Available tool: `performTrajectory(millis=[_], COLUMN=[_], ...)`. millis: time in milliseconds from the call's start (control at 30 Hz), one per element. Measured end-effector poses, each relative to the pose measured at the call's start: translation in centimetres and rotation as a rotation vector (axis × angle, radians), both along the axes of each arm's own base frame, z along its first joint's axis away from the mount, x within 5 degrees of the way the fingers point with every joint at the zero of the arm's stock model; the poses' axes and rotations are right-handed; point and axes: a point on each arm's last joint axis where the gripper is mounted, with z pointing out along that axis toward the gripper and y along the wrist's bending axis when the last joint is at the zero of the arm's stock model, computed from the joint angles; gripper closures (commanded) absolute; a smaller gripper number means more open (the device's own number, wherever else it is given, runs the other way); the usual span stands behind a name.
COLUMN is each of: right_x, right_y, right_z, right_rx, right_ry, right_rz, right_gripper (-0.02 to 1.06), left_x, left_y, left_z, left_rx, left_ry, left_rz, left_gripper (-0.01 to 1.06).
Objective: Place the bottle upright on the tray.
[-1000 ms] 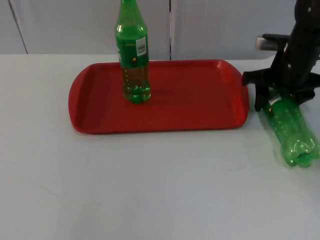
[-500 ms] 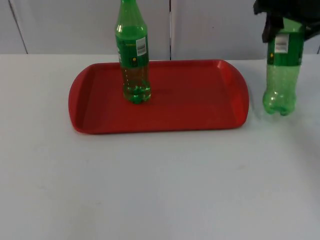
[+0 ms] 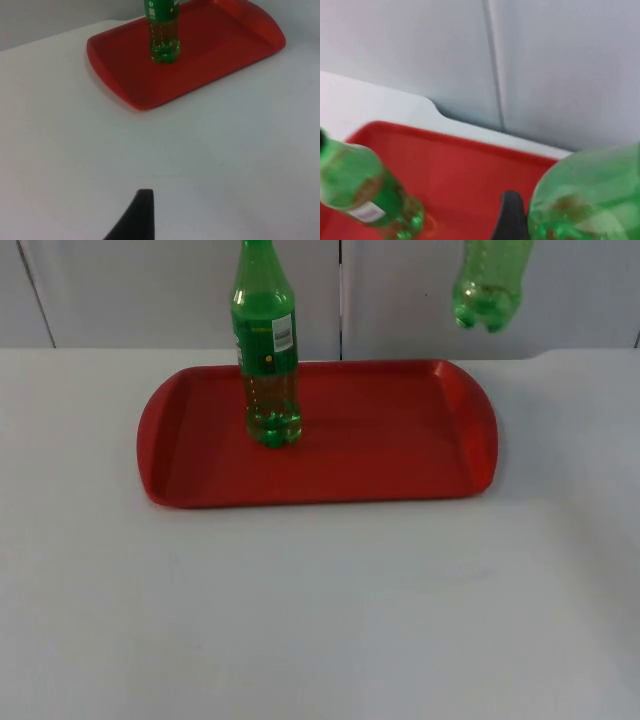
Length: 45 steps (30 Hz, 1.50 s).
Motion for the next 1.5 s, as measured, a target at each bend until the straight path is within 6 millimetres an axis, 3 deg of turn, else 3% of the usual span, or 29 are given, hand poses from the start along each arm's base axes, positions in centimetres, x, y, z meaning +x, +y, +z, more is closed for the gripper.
performTrajectory(millis=[300,767,900,933,1067,1300,1500], right_x=[-0.7,-0.1,1.5,1.5,3.0,4.2,4.6], right_y=[3.3,3.7,4.5,4.5,5.2,5.8,6.0], right_z=[1.2,1.4,-1.8,-1.8,-6.2,-10.0,-12.0], right_rx=[0.011,0.038,0.032,0.032,0.008,0.003,-0.005], right_ry=[-0.169,-0.257,-0.243,-0.243,-0.19,-0.165,-0.138], right_rz=[0.103,0.103,0.102,0.102,0.103,0.099,0.098], right_gripper=[1.05,1.05,1.05,1.05,1.05,1.05,1.05], left_x=[0.0,0.0,0.0,0.0,0.0,0.0,0.0], left_y=[0.0,0.0,0.0,0.0,0.0,0.0,0.0], left_z=[0.0,0.0,0.0,0.0,0.0,0.0,0.0], left_rx=[0.0,0.0,0.0,0.0,0.0,0.0,0.0], left_ry=[0.0,0.0,0.0,0.0,0.0,0.0,0.0], left_rz=[0.0,0.0,0.0,0.0,0.0,0.0,0.0], left_gripper=[0.0,0.0,0.0,0.0,0.0,0.0,0.0])
